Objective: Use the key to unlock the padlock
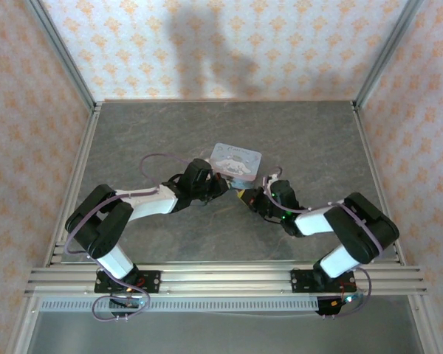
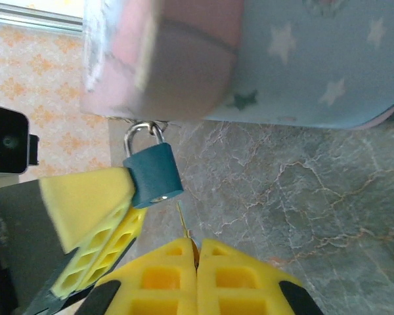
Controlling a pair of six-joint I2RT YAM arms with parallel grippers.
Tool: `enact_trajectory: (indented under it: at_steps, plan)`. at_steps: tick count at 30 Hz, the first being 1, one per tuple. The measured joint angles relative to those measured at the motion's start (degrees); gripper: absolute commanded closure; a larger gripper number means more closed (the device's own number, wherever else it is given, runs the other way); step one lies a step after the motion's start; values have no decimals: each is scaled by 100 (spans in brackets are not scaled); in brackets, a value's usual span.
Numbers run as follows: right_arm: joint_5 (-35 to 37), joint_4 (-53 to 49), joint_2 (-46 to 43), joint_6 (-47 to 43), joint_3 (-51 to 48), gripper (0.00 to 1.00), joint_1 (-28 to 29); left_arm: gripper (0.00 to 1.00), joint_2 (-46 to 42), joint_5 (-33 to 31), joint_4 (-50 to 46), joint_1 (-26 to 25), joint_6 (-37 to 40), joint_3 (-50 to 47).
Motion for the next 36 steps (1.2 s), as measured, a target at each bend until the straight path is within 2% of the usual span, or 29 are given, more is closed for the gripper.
enact_trajectory:
  at_steps: [10,19,29,36]
  plan:
    - [-59,-793,-476,-619,210,100,-319,98,289,-15,315,-4,107,-81]
    - [-431,-1200,-466,-1069,1213,100,-669,98,402,-94,538,-4,157,-87]
    - [-656,-1513,625,-1421,2280,100,-951,97,476,-105,645,-4,262,-90]
    - [-651,-1965,1032,-1784,2632,100,-949,95,546,-125,737,-4,304,-90]
